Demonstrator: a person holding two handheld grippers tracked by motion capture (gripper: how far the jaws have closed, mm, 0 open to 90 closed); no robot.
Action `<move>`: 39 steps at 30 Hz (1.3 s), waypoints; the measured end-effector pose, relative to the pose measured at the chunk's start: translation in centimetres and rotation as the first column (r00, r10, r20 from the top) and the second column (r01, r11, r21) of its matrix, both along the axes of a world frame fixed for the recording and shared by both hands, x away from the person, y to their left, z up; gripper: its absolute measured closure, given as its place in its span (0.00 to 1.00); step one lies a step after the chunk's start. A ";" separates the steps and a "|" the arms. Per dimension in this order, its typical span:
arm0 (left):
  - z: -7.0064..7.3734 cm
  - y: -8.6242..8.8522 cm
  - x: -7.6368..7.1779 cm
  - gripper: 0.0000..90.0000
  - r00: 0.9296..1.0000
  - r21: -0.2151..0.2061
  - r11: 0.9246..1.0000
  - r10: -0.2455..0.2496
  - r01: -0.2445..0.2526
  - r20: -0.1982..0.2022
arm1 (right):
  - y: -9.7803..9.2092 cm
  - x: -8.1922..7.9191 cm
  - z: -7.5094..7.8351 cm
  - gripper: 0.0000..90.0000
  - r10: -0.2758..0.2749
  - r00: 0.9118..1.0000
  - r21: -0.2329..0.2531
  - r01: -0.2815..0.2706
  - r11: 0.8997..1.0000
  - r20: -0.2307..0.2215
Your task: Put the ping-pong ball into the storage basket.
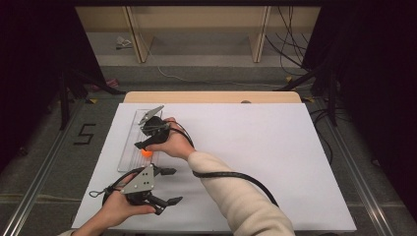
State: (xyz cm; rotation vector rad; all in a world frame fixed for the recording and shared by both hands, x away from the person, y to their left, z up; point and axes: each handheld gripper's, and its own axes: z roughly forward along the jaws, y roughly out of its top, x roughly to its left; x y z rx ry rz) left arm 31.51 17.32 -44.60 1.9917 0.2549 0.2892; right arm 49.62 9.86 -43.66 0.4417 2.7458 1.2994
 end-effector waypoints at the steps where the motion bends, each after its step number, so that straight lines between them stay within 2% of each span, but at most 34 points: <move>1: 0.0 0.0 0.0 0.19 1.000 0.000 1.000 0.000 0.000 0.000 | -0.1 0.0 0.2 0.38 -0.005 1.000 0.008 0.005 1.000 0.001; 7: 0.0 0.0 0.0 0.19 1.000 -0.001 1.000 0.000 0.000 0.002 | -0.7 -0.3 1.4 0.28 -0.012 1.000 0.054 0.010 0.998 0.026; 14: 0.0 0.0 0.0 0.19 1.000 -0.003 1.000 0.004 -0.004 0.001 | -2.4 -0.6 2.2 0.19 -0.040 0.998 0.074 0.036 0.997 0.051; 25: 0.0 0.0 0.1 0.19 1.000 -0.004 1.000 0.007 -0.007 0.001 | -6.3 -0.4 2.6 0.18 -0.111 0.992 0.077 0.107 0.991 0.052; 39: 0.0 0.1 0.1 0.19 1.000 -0.005 1.000 0.012 -0.012 0.002 | -10.5 -0.5 2.3 0.18 -0.166 0.985 0.070 0.162 0.984 0.048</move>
